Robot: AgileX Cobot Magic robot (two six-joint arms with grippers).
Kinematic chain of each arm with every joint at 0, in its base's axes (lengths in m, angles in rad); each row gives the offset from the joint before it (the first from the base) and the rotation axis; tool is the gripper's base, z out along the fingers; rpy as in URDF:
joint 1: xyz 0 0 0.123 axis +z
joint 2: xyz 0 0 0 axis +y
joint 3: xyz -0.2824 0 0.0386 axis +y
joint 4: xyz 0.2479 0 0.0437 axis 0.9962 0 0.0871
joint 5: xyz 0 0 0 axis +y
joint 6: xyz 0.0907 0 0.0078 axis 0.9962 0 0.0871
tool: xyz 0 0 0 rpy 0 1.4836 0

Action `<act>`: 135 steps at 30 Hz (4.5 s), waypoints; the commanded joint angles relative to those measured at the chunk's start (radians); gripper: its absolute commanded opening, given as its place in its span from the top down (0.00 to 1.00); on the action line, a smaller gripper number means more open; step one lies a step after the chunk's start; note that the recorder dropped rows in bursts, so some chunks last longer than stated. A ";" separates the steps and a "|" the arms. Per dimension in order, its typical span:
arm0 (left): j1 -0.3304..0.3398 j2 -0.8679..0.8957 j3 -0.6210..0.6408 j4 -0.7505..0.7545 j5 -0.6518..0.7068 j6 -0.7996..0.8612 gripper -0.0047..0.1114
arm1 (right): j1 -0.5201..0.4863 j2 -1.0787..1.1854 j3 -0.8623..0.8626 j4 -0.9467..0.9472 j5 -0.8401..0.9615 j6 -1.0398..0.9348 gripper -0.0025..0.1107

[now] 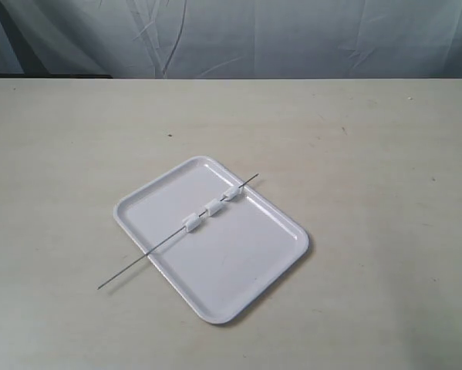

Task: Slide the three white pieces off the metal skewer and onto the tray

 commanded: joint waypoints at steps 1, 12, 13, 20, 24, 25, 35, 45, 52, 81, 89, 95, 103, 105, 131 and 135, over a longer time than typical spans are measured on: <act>-0.001 0.211 -0.066 0.039 -0.063 -0.192 0.96 | 0.006 0.008 -0.044 -0.013 0.102 0.002 0.98; -0.014 0.504 -0.264 0.039 -0.287 -0.321 0.96 | 0.028 0.008 -0.051 0.043 0.237 0.002 0.98; -0.026 0.506 -0.269 0.039 -0.281 -0.295 0.96 | 0.028 0.008 -0.051 0.050 0.239 0.002 0.98; -0.064 0.578 -0.232 0.039 -0.144 -0.269 0.96 | 0.028 0.008 -0.051 0.105 0.255 -0.003 0.98; -0.064 0.652 -0.231 0.039 -0.158 -0.326 0.96 | 0.028 0.008 -0.051 0.105 0.267 -0.005 0.98; -0.064 0.657 -0.231 0.033 -0.188 -0.321 0.96 | 0.028 0.008 -0.051 0.105 0.271 -0.006 0.98; -0.064 0.625 -0.229 0.039 -0.310 0.839 0.96 | 0.028 0.008 -0.051 0.100 0.275 -0.029 0.98; -0.073 0.616 -0.210 0.039 0.475 0.549 0.96 | 0.028 0.008 -0.051 0.100 0.281 -0.079 0.98; -0.069 0.627 -0.143 0.039 0.361 0.103 0.96 | 0.028 0.008 -0.051 0.102 0.275 -0.081 0.98; -0.072 0.669 -0.096 0.039 -0.374 -0.061 0.96 | 0.088 0.008 -0.051 0.104 0.316 -0.081 0.98; -0.072 0.553 -0.158 0.030 -0.386 0.433 0.96 | 0.088 0.008 -0.051 0.104 0.316 -0.081 0.98; -0.072 0.453 -0.160 0.039 -0.348 1.039 0.96 | 0.088 0.008 -0.051 0.104 0.316 -0.081 0.98; -0.072 0.429 -0.160 0.039 0.101 1.499 0.96 | 0.088 0.008 -0.051 0.104 0.306 -0.081 0.98; -0.072 0.431 -0.160 0.039 0.388 1.482 0.96 | 0.088 0.008 -0.051 0.104 0.297 -0.081 0.98; -0.287 0.763 -0.147 -2.299 1.721 2.510 0.96 | 0.098 0.008 -0.051 0.104 0.303 -0.081 0.98; -0.409 0.822 -0.147 -2.188 1.640 2.499 0.96 | 0.098 0.008 -0.051 0.104 0.317 -0.081 0.98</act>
